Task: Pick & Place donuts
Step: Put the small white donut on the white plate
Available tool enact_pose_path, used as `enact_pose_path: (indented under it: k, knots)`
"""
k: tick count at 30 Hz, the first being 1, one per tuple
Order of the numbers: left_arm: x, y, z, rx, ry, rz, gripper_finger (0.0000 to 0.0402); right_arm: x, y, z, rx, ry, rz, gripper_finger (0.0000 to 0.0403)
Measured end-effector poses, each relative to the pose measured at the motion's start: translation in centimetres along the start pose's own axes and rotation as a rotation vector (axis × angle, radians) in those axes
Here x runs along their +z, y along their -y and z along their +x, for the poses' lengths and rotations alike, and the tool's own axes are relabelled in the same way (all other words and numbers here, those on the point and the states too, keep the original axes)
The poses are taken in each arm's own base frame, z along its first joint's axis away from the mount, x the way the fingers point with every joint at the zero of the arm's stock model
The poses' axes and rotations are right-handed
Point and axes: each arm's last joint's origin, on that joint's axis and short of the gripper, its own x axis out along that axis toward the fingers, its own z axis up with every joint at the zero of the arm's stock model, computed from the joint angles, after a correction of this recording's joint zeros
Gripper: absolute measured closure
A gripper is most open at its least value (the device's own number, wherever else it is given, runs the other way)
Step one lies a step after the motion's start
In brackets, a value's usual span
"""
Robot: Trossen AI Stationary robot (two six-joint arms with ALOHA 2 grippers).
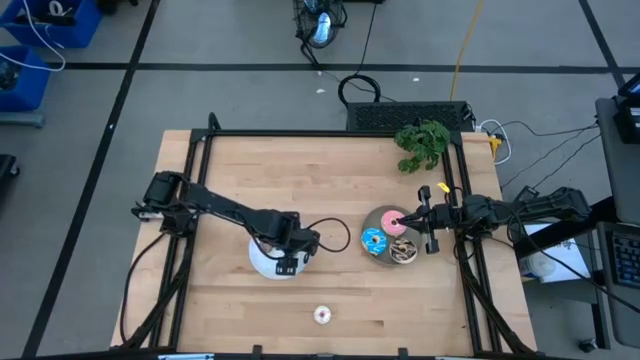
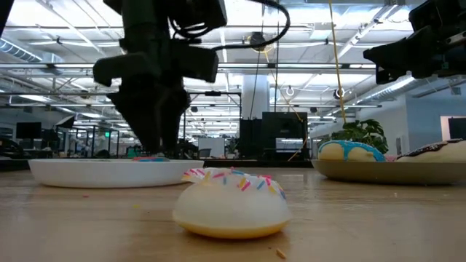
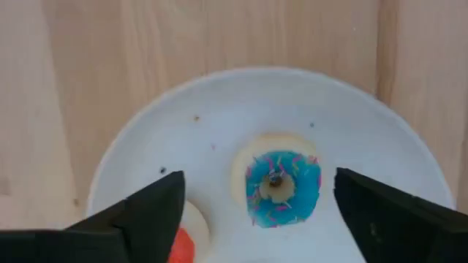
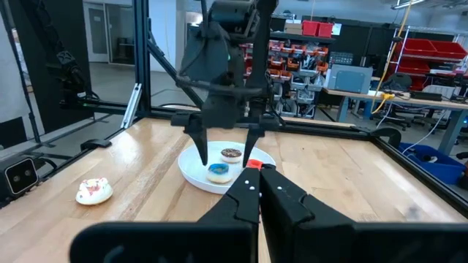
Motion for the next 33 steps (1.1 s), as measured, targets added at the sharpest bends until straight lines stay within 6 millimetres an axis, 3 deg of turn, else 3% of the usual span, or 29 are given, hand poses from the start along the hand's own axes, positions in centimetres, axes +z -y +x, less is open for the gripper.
enact_pose_path:
  k: [5,11,15,19,25,33]
  knots:
    - [1.0,0.6,-1.8,0.007,0.012,0.05,0.0016,0.0,0.0,0.0,0.0,0.0,0.0,0.0403]
    - [3.4,2.1,-6.2,-0.006,0.108,0.083,0.002,0.0,0.0,0.0,0.0,0.0,-0.002,0.0403]
    - [4.9,4.1,-9.9,-0.026,0.228,0.116,0.0077,0.0,0.0,0.0,0.001,0.0,-0.002,0.0403]
    - [5.6,5.9,-12.7,-0.026,0.329,0.123,0.0182,0.0,0.0,0.0,0.001,0.0,0.002,0.0403]
    - [5.5,7.9,-12.3,-0.031,0.325,0.197,0.0372,0.0,0.0,0.0,0.001,0.0,0.013,0.0403]
    - [7.5,9.8,-8.4,-0.12,0.355,0.264,0.0397,0.1,0.0,0.0,-0.003,0.008,0.012,0.0403]
